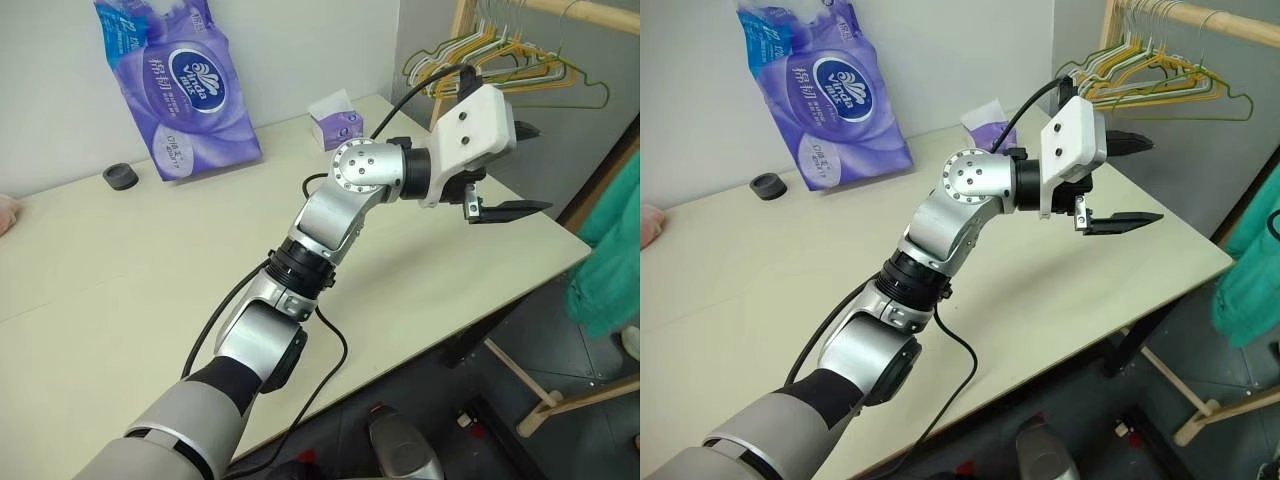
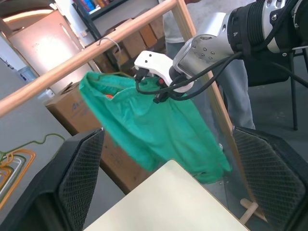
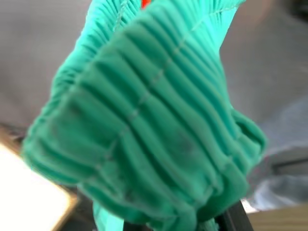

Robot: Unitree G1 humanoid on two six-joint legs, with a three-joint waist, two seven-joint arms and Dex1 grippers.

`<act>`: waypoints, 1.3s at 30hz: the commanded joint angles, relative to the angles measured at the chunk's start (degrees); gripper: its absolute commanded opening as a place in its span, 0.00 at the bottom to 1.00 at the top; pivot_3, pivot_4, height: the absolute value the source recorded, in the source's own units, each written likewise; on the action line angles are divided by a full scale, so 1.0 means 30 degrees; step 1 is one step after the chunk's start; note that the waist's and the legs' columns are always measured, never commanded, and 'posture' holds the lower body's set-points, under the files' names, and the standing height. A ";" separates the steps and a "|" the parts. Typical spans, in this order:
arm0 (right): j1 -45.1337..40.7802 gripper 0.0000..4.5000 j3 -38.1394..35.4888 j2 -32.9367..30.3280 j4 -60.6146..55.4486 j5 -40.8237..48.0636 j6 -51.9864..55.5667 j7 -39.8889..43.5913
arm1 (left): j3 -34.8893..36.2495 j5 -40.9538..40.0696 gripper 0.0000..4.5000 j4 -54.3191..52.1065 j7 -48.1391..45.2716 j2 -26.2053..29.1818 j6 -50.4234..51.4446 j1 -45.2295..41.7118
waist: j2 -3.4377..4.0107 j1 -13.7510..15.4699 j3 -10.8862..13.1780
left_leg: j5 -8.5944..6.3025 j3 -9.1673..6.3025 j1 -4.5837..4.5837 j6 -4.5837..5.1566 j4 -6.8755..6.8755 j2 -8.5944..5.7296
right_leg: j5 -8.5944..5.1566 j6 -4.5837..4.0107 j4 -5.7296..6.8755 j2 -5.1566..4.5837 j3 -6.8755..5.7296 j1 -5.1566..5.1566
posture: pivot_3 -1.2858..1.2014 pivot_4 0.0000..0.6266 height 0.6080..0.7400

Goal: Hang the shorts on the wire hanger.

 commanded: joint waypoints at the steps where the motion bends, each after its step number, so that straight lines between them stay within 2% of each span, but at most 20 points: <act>1: -0.1151 0.00 0.0864 0.0269 -0.1721 0.0214 0.1649 0.3850 | 0.1065 -0.0749 1.00 -0.1646 -0.0161 0.1176 0.0825 0.0779 | 0.0004 -0.0116 0.0003 | 0.0000 0.0001 0.0007 0.0001 0.0000 0.0008 | 0.0001 0.0000 0.0004 0.0009 0.0004 0.0000 | 0.37 0.24 1.00; 4: -0.0873 0.00 0.1956 0.0968 -0.3754 0.0535 0.4235 0.7162 | 0.1544 -0.1154 1.00 -0.2468 -0.0470 0.2481 0.1264 0.1483 | 0.0011 -0.0094 0.0001 | 0.0001 -0.0027 0.0016 0.0000 0.0007 0.0027 | 0.0011 -0.0011 0.0022 0.0029 -0.0017 0.0000 | 0.36 0.25 1.00; 6: 0.0306 0.00 0.2825 0.1396 -0.7247 0.1309 0.7249 0.9622 | 0.2095 -0.1790 1.00 -0.3369 -0.1134 0.3765 0.1753 0.2129 | 0.0070 -0.0151 -0.0021 | 0.0001 -0.0021 0.0010 0.0000 0.0009 0.0030 | 0.0055 -0.0082 0.0026 0.0025 -0.0007 -0.0015 | 0.36 0.25 1.00; 8: 0.2765 0.00 0.3546 0.1290 -1.2655 0.2562 1.0035 1.1430 | 0.2748 -0.2184 1.00 -0.3788 -0.1615 0.5131 0.2044 0.2554 | 0.0056 -0.0072 -0.0013 | 0.0001 -0.0038 -0.0004 -0.0001 0.0018 0.0045 | 0.0071 -0.0107 0.0044 0.0026 -0.0018 -0.0033 | 0.36 0.24 1.00; 11: 0.5821 0.00 0.3442 0.0850 -2.0251 0.5092 1.3957 1.2693 | 0.3686 -0.2299 1.00 -0.3389 -0.2225 0.7423 0.1936 0.2911 | 0.0095 0.0094 -0.0037 | 0.0006 -0.0124 -0.0158 -0.0008 0.0070 0.0051 | 0.0110 -0.0130 0.0114 0.0020 -0.0066 -0.0254 | 0.36 0.23 1.00; 15: 0.7347 0.00 0.2950 0.0193 -2.5608 0.7587 1.6249 1.3502 | 0.4624 -0.1907 1.00 -0.1923 -0.2581 0.9976 0.1527 0.3126 | 0.0134 0.0103 -0.0061 | 0.0013 -0.0141 -0.0334 -0.0018 0.0081 0.0010 | 0.0118 -0.0140 0.0157 -0.0114 -0.0088 -0.0458 | 0.35 0.22 1.00; 17: 0.7523 0.00 0.2859 -0.0185 -2.7066 0.8550 1.6788 1.3728 | 0.4889 -0.1790 1.00 -0.1162 -0.2943 1.1162 0.1398 0.3249 | 0.0136 0.0087 -0.0063 | 0.0050 -0.0122 -0.0499 -0.0079 0.0133 -0.0026 | 0.0120 -0.0139 0.0250 -0.0157 -0.0085 -0.0653 | 0.35 0.21 1.00; 22: 0.7516 0.00 0.3620 -0.1448 -2.9381 1.0379 1.6229 1.4843 | 0.4776 -0.1322 1.00 0.0728 -0.4169 1.2990 0.0231 0.3715 | 0.0128 0.0112 -0.0063 | 0.0014 -0.0125 -0.0503 -0.0016 0.0138 -0.0030 | 0.0119 -0.0138 0.0254 -0.0172 -0.0095 -0.0664 | 0.35 0.20 1.00; 27: 0.7440 0.00 0.5494 -0.1830 -3.1391 1.1712 1.5165 1.6231 | 0.4229 -0.1036 1.00 0.1759 -0.5521 1.3212 -0.0866 0.3568 | 0.0121 0.0039 -0.0065 | 0.0014 -0.0122 -0.0494 -0.0014 0.0146 -0.0030 | 0.0119 -0.0139 0.0278 -0.0180 -0.0102 -0.0664 | 0.35 0.19 1.00; 35: 0.8046 0.00 0.8997 -0.1315 -3.3482 1.1373 1.2079 1.7395 | 0.3279 -0.1382 1.00 0.2186 -0.9146 1.3319 -0.0194 0.3246 | 0.0114 -0.0066 -0.0070 | 0.0014 -0.0109 -0.0495 -0.0013 0.0149 -0.0026 | 0.0120 -0.0138 0.0325 -0.0179 -0.0099 -0.0695 | 0.35 0.18 1.00; 39: 0.7808 0.00 0.9896 -0.1075 -3.3368 1.0689 1.0796 1.7492 | 0.2868 -0.1411 1.00 0.1633 -1.0632 1.3619 -0.0042 0.3819 | 0.0114 -0.0043 -0.0070 | 0.0014 -0.0112 -0.0507 -0.0014 0.0230 -0.0025 | 0.0120 -0.0139 0.0371 -0.0179 -0.0102 -0.0697 | 0.35 0.17 1.00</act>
